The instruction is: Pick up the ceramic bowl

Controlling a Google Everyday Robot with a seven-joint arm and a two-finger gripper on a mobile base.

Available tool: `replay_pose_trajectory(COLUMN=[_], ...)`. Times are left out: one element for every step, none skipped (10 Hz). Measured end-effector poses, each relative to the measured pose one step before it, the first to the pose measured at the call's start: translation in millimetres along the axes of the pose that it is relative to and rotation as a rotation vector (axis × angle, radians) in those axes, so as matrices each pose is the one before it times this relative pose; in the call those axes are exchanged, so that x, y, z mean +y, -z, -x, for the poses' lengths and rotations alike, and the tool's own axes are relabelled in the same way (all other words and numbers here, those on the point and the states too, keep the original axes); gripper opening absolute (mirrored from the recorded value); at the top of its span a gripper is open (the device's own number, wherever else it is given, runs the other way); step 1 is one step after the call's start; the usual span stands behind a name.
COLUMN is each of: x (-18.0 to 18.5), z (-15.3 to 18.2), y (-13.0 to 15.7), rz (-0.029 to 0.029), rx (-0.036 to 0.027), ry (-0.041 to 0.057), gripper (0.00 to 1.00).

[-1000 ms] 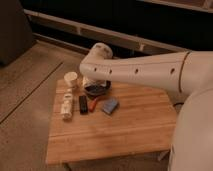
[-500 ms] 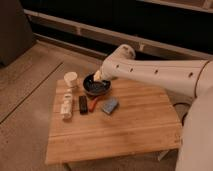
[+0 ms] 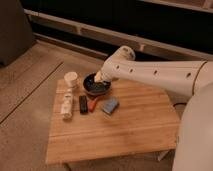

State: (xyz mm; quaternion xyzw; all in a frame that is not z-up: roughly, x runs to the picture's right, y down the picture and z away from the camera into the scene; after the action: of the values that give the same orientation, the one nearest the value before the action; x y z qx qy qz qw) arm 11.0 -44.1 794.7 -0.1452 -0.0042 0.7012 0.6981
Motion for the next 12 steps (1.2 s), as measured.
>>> replay_pose_trajectory(x=[-2.64,-3.26,1.12,-0.51,-2.73,-2.92,-7.81,-9.99,-8.64,-4.15,-4.17,-6.00], z=[0.11,6.12,4.67,1.89,-0.30,-0.05,0.78,2.21,2.70,0.65,1.24,1.11], y=[-7.49,-12.71,-9.96,-13.05,-13.48,-11.51,-16.91,-13.54,-11.68,-10.41,-13.76,-13.02], rz=[0.02285,0.04351,0.03623,0.02817,0.01327,0.00632,0.00173,-0.00957,-0.01339,-0.01143,-0.01912,-0.02409], rx=[0.00854,0.00180,-0.00145,0.00651,0.01338,0.01474,0.02358,0.02001,0.01830,0.02034,0.02915,0.03221], ry=[-0.03902,-0.04134,-0.02191,-0.01236,-0.00271,-0.00251,-0.01061,-0.00710,-0.00156,0.00239,0.00539,0.00207], gripper=[0.65,0.65,0.65,0.65,0.65,0.65,0.65,0.65,0.65,0.65,0.65,0.65])
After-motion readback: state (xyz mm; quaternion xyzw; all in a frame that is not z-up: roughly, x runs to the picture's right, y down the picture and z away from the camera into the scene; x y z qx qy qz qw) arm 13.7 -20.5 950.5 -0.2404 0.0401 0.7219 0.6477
